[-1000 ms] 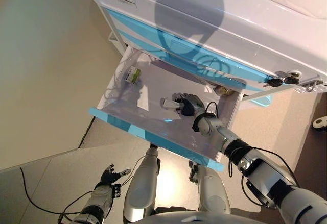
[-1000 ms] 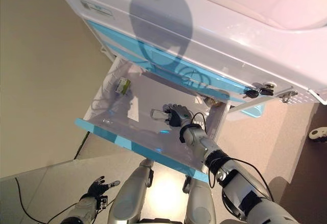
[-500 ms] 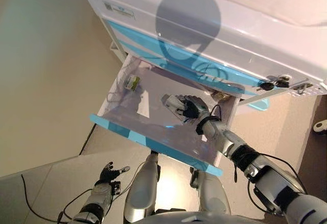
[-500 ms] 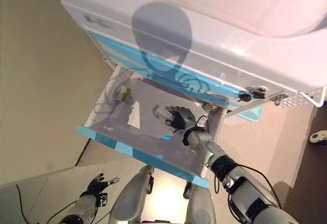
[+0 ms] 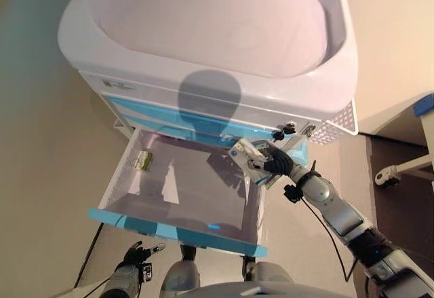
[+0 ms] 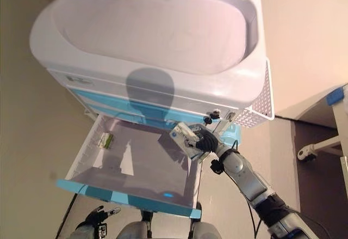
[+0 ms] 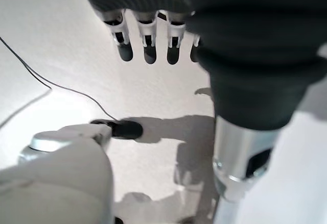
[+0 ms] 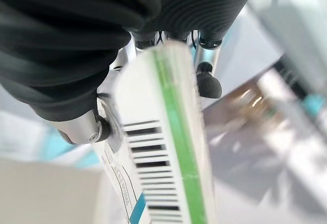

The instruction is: Open the drawer and pick up the medicine

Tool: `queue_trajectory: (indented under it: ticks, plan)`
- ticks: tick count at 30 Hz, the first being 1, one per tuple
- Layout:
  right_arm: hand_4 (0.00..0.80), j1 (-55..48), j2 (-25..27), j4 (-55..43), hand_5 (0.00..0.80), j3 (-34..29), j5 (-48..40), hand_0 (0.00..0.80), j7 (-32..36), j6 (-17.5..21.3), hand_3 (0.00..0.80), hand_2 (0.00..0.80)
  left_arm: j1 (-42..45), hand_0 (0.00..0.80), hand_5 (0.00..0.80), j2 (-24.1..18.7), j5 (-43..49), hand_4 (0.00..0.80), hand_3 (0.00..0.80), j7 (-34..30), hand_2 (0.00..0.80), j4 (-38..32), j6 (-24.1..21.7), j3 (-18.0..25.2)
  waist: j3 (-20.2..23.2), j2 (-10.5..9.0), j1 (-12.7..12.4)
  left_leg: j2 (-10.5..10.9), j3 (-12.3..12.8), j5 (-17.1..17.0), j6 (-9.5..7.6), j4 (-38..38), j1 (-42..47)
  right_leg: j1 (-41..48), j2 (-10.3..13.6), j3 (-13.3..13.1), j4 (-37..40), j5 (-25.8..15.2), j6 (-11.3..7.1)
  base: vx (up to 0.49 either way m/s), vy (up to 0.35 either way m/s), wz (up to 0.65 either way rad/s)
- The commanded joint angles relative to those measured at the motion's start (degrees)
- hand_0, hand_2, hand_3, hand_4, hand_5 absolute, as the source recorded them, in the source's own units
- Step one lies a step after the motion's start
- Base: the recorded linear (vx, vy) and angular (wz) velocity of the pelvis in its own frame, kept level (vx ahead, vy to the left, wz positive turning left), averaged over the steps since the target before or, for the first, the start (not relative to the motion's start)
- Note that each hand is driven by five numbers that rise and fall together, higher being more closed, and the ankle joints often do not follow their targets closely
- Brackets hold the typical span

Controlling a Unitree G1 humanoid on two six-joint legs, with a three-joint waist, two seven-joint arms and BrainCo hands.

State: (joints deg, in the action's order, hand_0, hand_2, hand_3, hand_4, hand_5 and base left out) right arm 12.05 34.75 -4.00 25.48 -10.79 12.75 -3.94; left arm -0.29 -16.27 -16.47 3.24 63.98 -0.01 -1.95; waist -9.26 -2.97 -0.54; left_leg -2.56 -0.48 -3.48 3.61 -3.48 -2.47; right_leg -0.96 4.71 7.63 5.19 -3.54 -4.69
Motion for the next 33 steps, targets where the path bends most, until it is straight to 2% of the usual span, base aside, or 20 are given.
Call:
queue_trajectory:
  ticks: [1, 2, 3, 6, 7, 9, 12, 13, 15, 16, 18, 19, 21, 22, 24, 25, 26, 27, 30, 33]
  plan:
    - [0.8, 5.37, 3.65, -8.26, 0.8, 2.56, -17.95, 0.8, 6.89, -0.62, 0.8, 0.8, 0.24, 0.0, 0.0, -2.74, 1.87, 0.0, 0.0, -2.12, 0.0, 2.42, 0.3, 1.14, 2.8, -1.78, -0.21, 1.38, 0.81, 1.59, -0.46, 2.36, -0.83, -1.22, 0.33, 0.59, -5.11, 3.32, -2.2, 0.065, -0.045, -0.02]
    - [0.8, 9.89, 9.56, -11.37, 0.8, 5.82, -27.0, 0.8, 10.0, -2.35, 0.8, 0.8, 0.63, 0.0, 0.0, -2.96, 1.58, 0.0, 0.0, -3.26, 0.0, 3.07, 0.39, 0.96, 3.92, -2.15, -0.41, 1.12, 1.23, 1.54, -0.18, 2.0, -0.05, -0.29, 0.15, 0.64, -4.31, 3.2, -2.2, 0.04, -0.028, -0.01]
    - [0.8, 9.97, 9.63, -11.38, 0.8, 5.89, -27.06, 0.8, 9.97, -2.36, 0.8, 0.8, 0.61, 0.0, 0.0, -2.9, 1.59, 0.0, 0.0, -3.26, 0.0, 3.09, 0.38, 1.01, 3.84, -2.09, -0.37, 1.11, 1.23, 1.55, -0.17, 1.97, 0.04, -0.2, 0.13, 0.64, -4.28, 3.19, -2.2, 0.041, -0.031, -0.03]
    - [0.8, 15.91, 18.21, -15.02, 0.8, 8.58, -39.33, 0.8, 12.09, -2.72, 0.8, 0.8, 1.39, 0.0, 0.0, -3.0, 1.79, 0.0, 0.0, -4.06, 0.0, 4.6, 0.28, 1.05, 5.22, -2.7, -0.51, 0.92, 1.88, 1.66, 0.08, 1.69, 1.17, 1.0, -0.13, 0.55, -3.36, 3.02, -2.24, 0.041, -0.02, -0.04]
    - [0.8, 19.12, 23.03, -16.45, 0.8, 9.72, -44.18, 0.8, 12.58, -1.33, 0.8, 0.8, 2.14, 0.0, 0.0, -2.8, 2.12, 0.0, 0.0, -4.5, 0.0, 5.47, 0.16, 0.98, 5.95, -2.99, -0.44, 0.75, 2.21, 1.83, 0.21, 1.54, 1.83, 1.68, -0.23, 0.47, -3.01, 3.05, -2.31, 0.038, -0.014, -0.02]
    - [0.8, 20.19, 24.84, -17.06, 0.8, 9.43, -46.48, 0.8, 12.43, -0.68, 0.8, 0.8, 2.59, 0.0, 0.0, -2.6, 2.49, 0.0, 0.0, -4.46, 0.0, 6.04, 0.21, 0.91, 6.34, -3.14, -0.43, 0.66, 2.39, 1.93, 0.23, 1.37, 2.26, 2.1, -0.3, 0.51, -2.81, 3.09, -2.33, 0.043, -0.01, -0.05]
    - [0.8, 22.31, 29.59, -16.88, 0.8, 6.03, -50.89, 0.8, 10.48, 3.22, 0.8, 0.8, 3.92, 0.0, 0.0, -2.08, 2.72, 0.0, 0.0, -4.31, 0.0, 7.35, 0.33, 1.08, 7.5, -3.52, -0.18, 0.48, 2.73, 2.1, 0.34, 1.02, 3.03, 2.79, -0.4, 0.69, -2.36, 3.13, -2.46, 0.053, -0.002, -0.08]
    - [0.8, 22.91, 30.05, -15.04, 0.8, 3.2, -52.09, 0.8, 8.18, 4.88, 0.8, 0.8, 4.53, 0.0, 0.0, -1.76, 2.75, 0.0, 0.0, -4.1, 0.0, 8.39, 0.61, 1.4, 8.12, -3.73, -0.09, 0.36, 2.81, 2.26, 0.38, 0.89, 3.37, 3.09, -0.43, 0.73, -2.29, 3.22, -2.5, 0.049, 0.003, -0.02]
    - [0.8, 22.89, 29.61, -13.95, 0.8, 1.98, -52.49, 0.8, 7.02, 5.57, 0.8, 0.8, 4.71, 0.0, 0.0, -1.59, 2.68, 0.0, 0.0, -3.96, 0.0, 8.5, 0.65, 1.41, 8.22, -3.78, -0.12, 0.38, 2.8, 2.32, 0.37, 0.79, 3.51, 3.24, -0.45, 0.79, -2.23, 3.26, -2.5, 0.02, 0.001, -0.01]
    - [0.8, 25.12, 28.85, -10.74, 0.8, 0.38, -50.62, 0.8, 4.0, 7.23, 0.8, 0.8, 5.28, 0.0, 0.0, -1.43, 2.32, 0.0, 0.0, -3.65, 0.0, 8.72, 0.73, 1.28, 8.44, -3.9, -0.4, 0.38, 2.81, 2.37, 0.35, 0.75, 3.62, 3.36, -0.48, 1.03, -2.22, 3.24, -2.52, 0.0, 0.0, 0.0]
    - [0.8, 25.66, 28.35, -9.11, 0.8, -0.72, -49.8, 0.8, 2.44, 7.94, 0.8, 0.8, 5.43, 0.0, 0.0, -1.44, 2.25, 0.0, 0.0, -3.43, 0.0, 8.72, 0.69, 1.18, 8.43, -3.93, -0.47, 0.36, 2.72, 2.38, 0.34, 0.69, 3.65, 3.4, -0.46, 1.11, -2.23, 3.27, -2.53, 0.012, 0.002, -0.02]
    - [0.8, 28.3, 26.79, -4.82, 0.8, -0.59, -46.79, 0.8, -1.12, 8.24, 0.8, 0.8, 5.74, 0.0, 0.0, -1.46, 1.35, 0.0, 0.0, -3.25, 0.0, 8.66, 0.73, 0.83, 8.43, -4.2, -0.91, 0.42, 2.43, 2.41, 0.27, 0.71, 3.59, 3.46, -0.5, 1.44, -2.29, 3.27, -2.5, 0.0, 0.0, 0.0]
    - [0.8, 28.47, 26.77, -4.75, 0.8, -0.43, -46.8, 0.8, -1.12, 8.26, 0.8, 0.8, 5.74, 0.0, 0.0, -1.42, 1.35, 0.0, 0.0, -3.25, 0.0, 8.66, 0.73, 0.88, 8.41, -4.16, -0.84, 0.42, 2.41, 2.41, 0.27, 0.72, 3.59, 3.47, -0.5, 1.46, -2.29, 3.28, -2.5, 0.005, 0.002, 0.05]
    - [0.8, 33.63, 26.61, 0.51, 0.8, -0.37, -36.98, 0.8, -6.9, 8.0, 0.8, 0.8, 5.8, 0.0, 0.0, -1.94, 0.09, 0.0, 0.0, -2.78, 0.0, 8.37, 0.89, 0.77, 7.95, -4.58, -1.51, 0.44, 1.98, 2.37, 0.2, 0.79, 3.24, 3.42, -0.49, 2.02, -2.42, 3.37, -2.44, 0.001, 0.003, 0.05]
    - [0.8, 33.96, 26.55, 0.63, 0.8, -0.08, -36.96, 0.8, -6.94, 8.02, 0.8, 0.8, 5.8, 0.0, 0.0, -1.87, 0.09, 0.0, 0.0, -2.77, 0.0, 8.37, 0.9, 0.87, 7.87, -4.52, -1.37, 0.45, 1.94, 2.39, 0.2, 0.82, 3.28, 3.49, -0.49, 2.06, -2.42, 3.39, -2.44, 0.001, 0.001, 0.11]
    - [0.8, 38.7, 24.05, 7.05, 0.8, -1.17, -24.58, 0.8, -13.73, 8.14, 0.8, 0.8, 5.51, 0.0, 0.0, -2.31, -0.63, 0.0, 0.0, -2.01, 0.0, 7.87, 0.97, 0.52, 7.23, -4.8, -2.3, 0.48, 1.14, 2.3, 0.05, 0.72, 2.8, 3.34, -0.43, 2.67, -2.49, 3.45, -2.37, 0.002, -0.001, 0.13]
    - [0.8, 38.83, 23.98, 7.12, 0.8, -1.05, -24.53, 0.8, -13.78, 8.16, 0.8, 0.8, 5.52, 0.0, 0.0, -2.3, -0.64, 0.0, 0.0, -2.01, 0.0, 7.87, 0.98, 0.58, 7.2, -4.8, -2.22, 0.49, 1.11, 2.31, 0.05, 0.73, 2.81, 3.37, -0.42, 2.7, -2.49, 3.46, -2.37, -0.003, -0.006, 0.11]
    - [0.8, 41.1, 22.85, 8.8, 0.8, -0.29, -19.31, 0.8, -14.52, 7.48, 0.8, 0.8, 5.28, 0.0, 0.0, -2.57, -0.53, 0.0, 0.0, -1.72, 0.0, 7.54, 1.05, 0.4, 6.93, -4.87, -2.56, 0.51, 0.89, 2.21, 0.02, 0.7, 2.58, 3.28, -0.42, 2.97, -2.5, 3.48, -2.34, -0.014, -0.01, 0.14]
    - [0.8, 47.63, 17.85, 17.96, 0.8, 2.52, -5.47, 0.8, -19.18, 4.98, 0.8, 0.8, 4.57, 0.0, 0.0, -3.11, -1.42, 0.0, 0.0, -0.39, 0.0, 6.94, 1.27, -0.12, 6.02, -5.14, -3.95, 0.79, -0.08, 2.0, -0.18, 0.85, 1.57, 2.86, -0.45, 3.82, -2.57, 3.47, -2.26, -0.021, -0.007, 0.2]
    - [0.8, 52.6, 12.28, 29.05, 0.8, 4.93, 2.53, 0.8, -21.23, 3.41, 0.8, 0.8, 4.37, 0.0, 0.0, -3.47, -2.58, 0.0, 0.0, 0.62, 0.0, 6.57, 1.0, -0.96, 5.0, -5.32, -5.46, 1.11, -1.22, 1.83, -0.36, 1.32, 0.3, 2.31, -0.38, 4.57, -2.59, 3.47, -2.22, -0.021, -0.003, 0.16]
